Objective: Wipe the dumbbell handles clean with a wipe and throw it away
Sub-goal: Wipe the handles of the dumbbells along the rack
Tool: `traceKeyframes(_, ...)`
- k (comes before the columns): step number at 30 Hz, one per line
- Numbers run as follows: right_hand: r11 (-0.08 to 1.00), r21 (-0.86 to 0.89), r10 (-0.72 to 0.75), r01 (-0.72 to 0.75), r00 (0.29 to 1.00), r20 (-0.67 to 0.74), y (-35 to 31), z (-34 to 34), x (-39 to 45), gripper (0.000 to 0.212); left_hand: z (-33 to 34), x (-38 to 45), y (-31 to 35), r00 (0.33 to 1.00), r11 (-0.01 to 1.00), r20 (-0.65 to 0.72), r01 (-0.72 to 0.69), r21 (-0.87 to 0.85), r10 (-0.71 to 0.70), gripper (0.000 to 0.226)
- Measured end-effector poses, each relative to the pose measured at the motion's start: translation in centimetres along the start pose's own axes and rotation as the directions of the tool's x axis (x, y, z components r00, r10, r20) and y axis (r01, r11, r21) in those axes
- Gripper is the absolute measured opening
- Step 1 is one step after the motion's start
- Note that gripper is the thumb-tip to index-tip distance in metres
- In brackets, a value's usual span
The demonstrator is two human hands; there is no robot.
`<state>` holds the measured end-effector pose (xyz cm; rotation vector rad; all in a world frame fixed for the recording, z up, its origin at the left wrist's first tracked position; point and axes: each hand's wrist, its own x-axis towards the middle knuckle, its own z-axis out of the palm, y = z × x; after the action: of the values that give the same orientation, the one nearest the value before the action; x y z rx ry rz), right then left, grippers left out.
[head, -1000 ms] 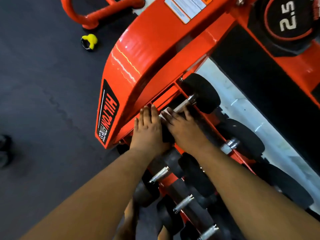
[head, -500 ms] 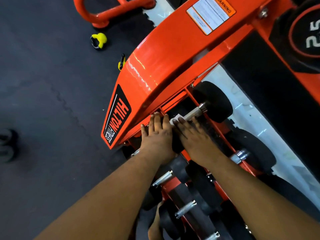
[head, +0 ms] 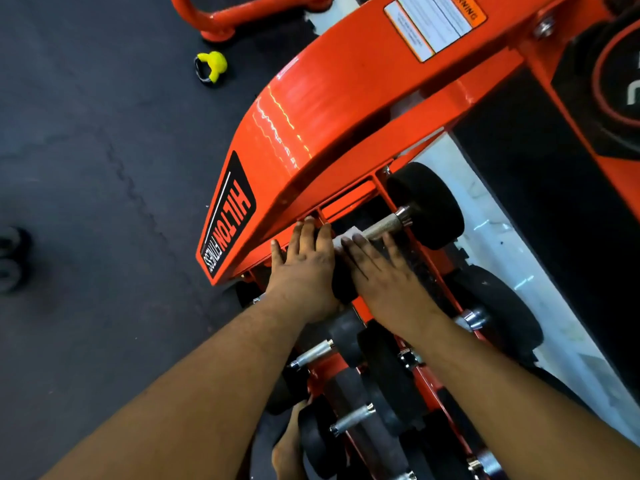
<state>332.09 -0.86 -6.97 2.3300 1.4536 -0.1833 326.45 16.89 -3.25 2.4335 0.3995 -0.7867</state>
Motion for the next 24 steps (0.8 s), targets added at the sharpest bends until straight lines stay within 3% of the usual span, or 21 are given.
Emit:
traceKeyframes(4,0.998,0.055,0.029,-0.029,1.0,0.0,0.4,-0.3,3.4,0.071,0.1,0.1,-0.1,1.0,1.0,-0.013,0.017,0.002,-0.017,0.134)
traceKeyframes(11,0.998,0.033,0.055,-0.052,0.992,-0.113,0.2,1.2,0.2,0.064,0.0,0.1,0.0,1.0,1.0,-0.016,0.012,0.027,-0.012,0.137)
traceKeyframes(15,0.995,0.052,0.091,-0.086,0.991,-0.102,0.9,0.9,3.2,0.061,0.0,0.0,0.1,1.0,1.0,-0.025,0.012,0.011,-0.011,0.135)
traceKeyframes(21,0.993,0.049,0.112,-0.108,0.99,-0.087,1.3,0.8,-0.8,0.075,0.1,0.1,-0.1,1.0,1.0,-0.024,0.011,0.019,-0.011,0.139)
traceKeyframes(24,0.983,0.075,0.173,-0.168,0.982,-0.074,2.9,0.3,1.5,0.068,0.2,0.2,-0.1,0.999,1.0,-0.03,0.016,0.017,-0.015,0.14)
